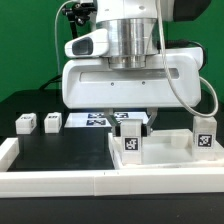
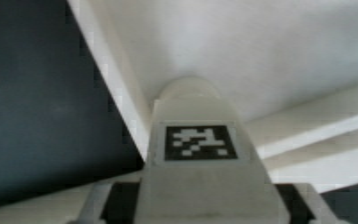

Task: Assemble square table

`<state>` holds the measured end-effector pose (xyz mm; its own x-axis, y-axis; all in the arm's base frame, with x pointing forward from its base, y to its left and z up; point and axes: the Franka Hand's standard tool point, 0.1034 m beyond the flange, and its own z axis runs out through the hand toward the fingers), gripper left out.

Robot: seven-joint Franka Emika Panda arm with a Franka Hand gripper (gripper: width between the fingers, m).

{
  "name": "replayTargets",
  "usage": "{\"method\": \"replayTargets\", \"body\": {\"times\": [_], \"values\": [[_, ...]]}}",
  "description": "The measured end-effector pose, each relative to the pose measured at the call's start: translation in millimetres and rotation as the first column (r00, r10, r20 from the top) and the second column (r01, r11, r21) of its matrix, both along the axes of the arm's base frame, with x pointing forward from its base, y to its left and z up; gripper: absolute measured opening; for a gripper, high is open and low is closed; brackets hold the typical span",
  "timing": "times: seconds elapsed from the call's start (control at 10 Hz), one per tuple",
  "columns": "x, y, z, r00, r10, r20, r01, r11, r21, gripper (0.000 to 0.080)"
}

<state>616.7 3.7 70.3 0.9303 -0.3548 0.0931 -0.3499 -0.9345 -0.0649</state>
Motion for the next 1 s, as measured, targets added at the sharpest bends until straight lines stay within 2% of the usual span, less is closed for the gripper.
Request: {"method": "replayTargets", "body": {"times": [0.2,0.5,0.8,0.9,1.0], "values": [[-0.5,-0.5,-0.3,0.97,-0.241,-0.007,0.241,0.97,0.025,0.0291],[-1.0,1.7,-0.5,0.861,-0.507,-0.027,0.508,0.86,0.048,0.0291],[-0.9,1.2,-0.4,0.761,-0.648,-0.045,0.649,0.758,0.07,0.0291],[-0.9,1.3,-0.5,0.747,-0.663,-0.048,0.665,0.744,0.071,0.0301],[-1.0,1.4,-0.5,0.768,-0.639,-0.045,0.641,0.765,0.069,0.0301]]}}
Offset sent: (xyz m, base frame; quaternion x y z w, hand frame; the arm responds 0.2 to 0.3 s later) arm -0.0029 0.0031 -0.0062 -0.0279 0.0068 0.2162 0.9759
